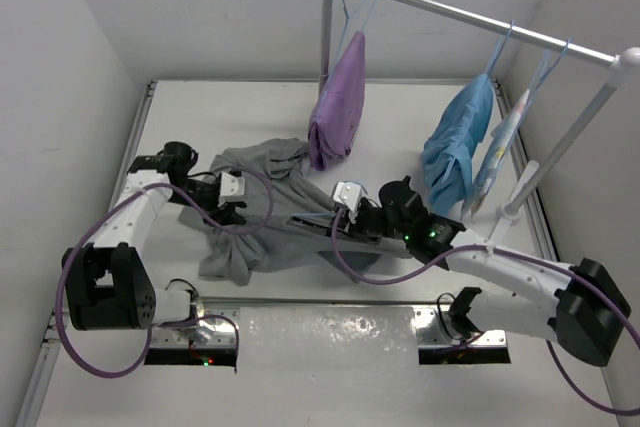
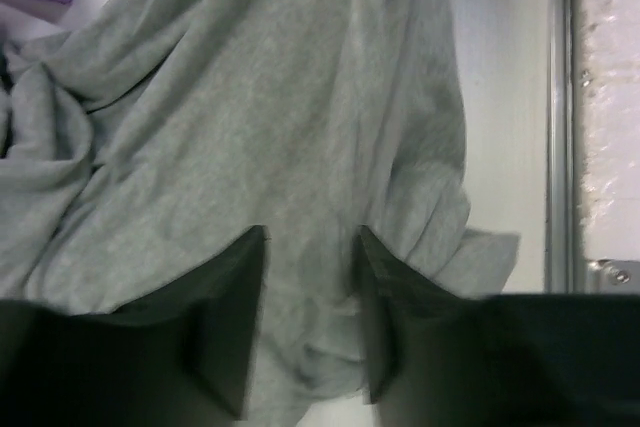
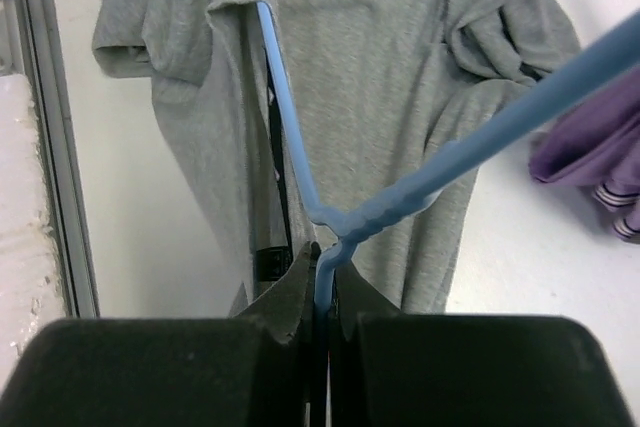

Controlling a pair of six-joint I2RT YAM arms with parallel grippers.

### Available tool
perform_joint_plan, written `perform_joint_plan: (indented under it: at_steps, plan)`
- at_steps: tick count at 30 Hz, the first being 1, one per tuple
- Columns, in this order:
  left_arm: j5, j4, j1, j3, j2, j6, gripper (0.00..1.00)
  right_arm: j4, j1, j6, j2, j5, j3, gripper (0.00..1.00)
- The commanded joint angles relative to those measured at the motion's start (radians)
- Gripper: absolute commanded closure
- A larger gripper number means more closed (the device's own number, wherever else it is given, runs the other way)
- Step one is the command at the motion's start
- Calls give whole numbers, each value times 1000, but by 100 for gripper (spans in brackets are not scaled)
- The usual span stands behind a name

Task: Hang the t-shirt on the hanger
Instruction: Place the T-shirt on the hanger, then place the hanger at the clothesline.

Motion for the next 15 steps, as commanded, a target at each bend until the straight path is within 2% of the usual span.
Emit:
perform_joint_plan:
  at_steps: [1,2,4,5,6,8,10,11,12,14,15]
  plan:
    - [-35,61,23,42,-34,-26,58,-106,0,-47,-54,13,69,100]
    - [-23,54,22,61,-37,-28,49,-119,3,-47,-54,21,79,100]
    - [14,-8,22,90,-43,-12,41,-138,20,-49,-40,33,108,100]
    - [72,-46,22,126,-46,4,31,-142,25,-49,-32,47,117,100]
    - [103,-122,20,145,-54,52,28,-143,31,-52,-26,53,125,100]
    - [171,-146,6,183,-95,43,23,-149,40,-55,-5,53,155,100]
    - [171,-15,-63,188,-161,-169,23,-149,46,-58,14,50,186,100]
    - [115,71,-166,162,-190,-269,23,-152,52,-61,21,53,197,100]
    - [81,200,-210,147,-219,-434,22,-152,56,-64,31,59,210,100]
    - [111,193,-242,187,-189,-488,20,-200,72,-78,57,73,253,100]
    - [110,237,-271,193,-177,-561,19,-212,79,-83,66,80,266,100]
